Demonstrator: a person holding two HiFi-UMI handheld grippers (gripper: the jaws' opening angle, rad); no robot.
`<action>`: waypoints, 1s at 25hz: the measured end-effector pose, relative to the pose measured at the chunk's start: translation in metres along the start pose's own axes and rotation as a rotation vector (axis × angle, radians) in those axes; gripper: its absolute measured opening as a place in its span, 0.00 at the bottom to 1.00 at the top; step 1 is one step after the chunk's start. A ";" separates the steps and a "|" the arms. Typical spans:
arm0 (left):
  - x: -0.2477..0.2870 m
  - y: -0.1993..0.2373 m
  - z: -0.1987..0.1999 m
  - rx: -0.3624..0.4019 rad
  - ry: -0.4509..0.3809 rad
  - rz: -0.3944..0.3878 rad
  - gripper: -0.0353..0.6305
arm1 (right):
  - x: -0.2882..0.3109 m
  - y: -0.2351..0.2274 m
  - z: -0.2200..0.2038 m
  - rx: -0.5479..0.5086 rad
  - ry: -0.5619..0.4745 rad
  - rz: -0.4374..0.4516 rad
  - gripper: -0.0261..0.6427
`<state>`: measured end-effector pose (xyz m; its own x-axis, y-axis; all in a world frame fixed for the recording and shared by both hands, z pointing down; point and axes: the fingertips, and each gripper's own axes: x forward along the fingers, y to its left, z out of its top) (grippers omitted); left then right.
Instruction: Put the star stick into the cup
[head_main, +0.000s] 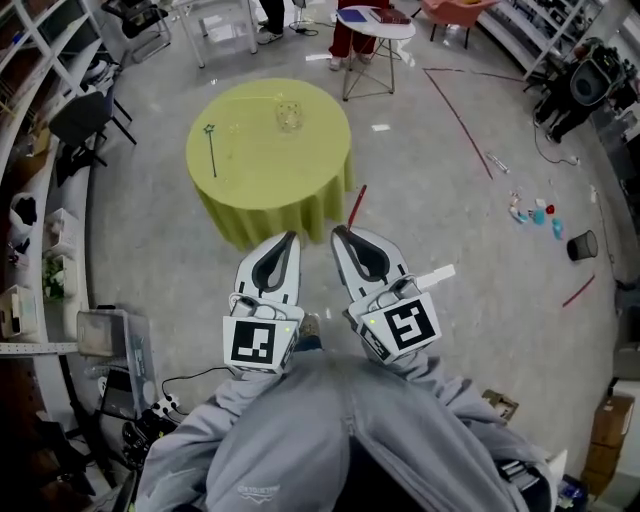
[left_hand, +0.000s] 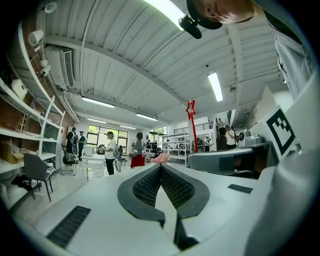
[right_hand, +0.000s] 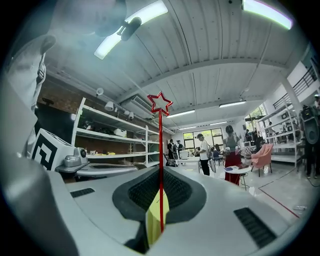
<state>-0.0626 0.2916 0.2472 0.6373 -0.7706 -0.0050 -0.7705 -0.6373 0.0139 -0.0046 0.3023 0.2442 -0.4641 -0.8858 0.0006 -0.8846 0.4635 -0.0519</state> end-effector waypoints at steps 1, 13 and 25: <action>0.005 0.007 0.000 0.000 -0.001 -0.002 0.08 | 0.007 -0.004 0.001 0.001 -0.002 -0.007 0.10; 0.029 0.060 -0.006 -0.030 0.002 -0.025 0.08 | 0.064 -0.010 0.005 -0.018 -0.002 -0.042 0.10; 0.036 0.076 -0.007 -0.050 -0.014 -0.050 0.08 | 0.083 -0.006 0.012 -0.036 -0.020 -0.049 0.10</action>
<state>-0.0987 0.2156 0.2550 0.6746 -0.7379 -0.0205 -0.7357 -0.6744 0.0627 -0.0377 0.2255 0.2325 -0.4193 -0.9077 -0.0176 -0.9075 0.4196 -0.0167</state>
